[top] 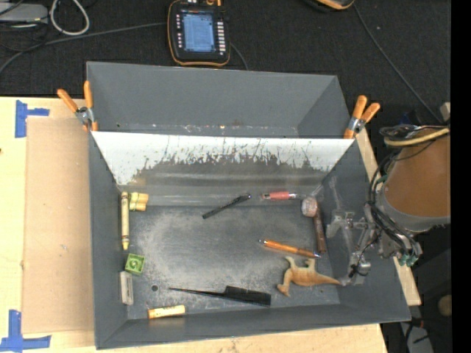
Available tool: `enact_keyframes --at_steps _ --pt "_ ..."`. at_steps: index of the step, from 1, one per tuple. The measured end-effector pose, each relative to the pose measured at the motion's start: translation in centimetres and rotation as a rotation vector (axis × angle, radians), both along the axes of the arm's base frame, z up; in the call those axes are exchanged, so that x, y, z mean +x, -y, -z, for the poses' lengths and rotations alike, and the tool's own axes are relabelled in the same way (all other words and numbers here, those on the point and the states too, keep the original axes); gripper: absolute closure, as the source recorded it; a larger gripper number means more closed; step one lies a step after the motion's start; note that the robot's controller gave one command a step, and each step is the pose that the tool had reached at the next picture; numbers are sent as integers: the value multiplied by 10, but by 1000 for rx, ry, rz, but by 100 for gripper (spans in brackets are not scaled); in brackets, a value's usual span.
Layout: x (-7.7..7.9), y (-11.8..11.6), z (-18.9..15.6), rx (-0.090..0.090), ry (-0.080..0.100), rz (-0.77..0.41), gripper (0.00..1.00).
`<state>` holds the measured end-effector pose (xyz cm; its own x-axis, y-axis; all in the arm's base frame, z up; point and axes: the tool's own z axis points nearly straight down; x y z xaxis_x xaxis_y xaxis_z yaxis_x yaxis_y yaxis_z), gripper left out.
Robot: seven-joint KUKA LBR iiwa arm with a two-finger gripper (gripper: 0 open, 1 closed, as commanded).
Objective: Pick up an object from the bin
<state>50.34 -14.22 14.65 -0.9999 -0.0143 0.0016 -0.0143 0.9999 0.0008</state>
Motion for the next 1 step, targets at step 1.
enact_keyframes --at_steps 1 --pt "0 0 0 0 0 0 0"
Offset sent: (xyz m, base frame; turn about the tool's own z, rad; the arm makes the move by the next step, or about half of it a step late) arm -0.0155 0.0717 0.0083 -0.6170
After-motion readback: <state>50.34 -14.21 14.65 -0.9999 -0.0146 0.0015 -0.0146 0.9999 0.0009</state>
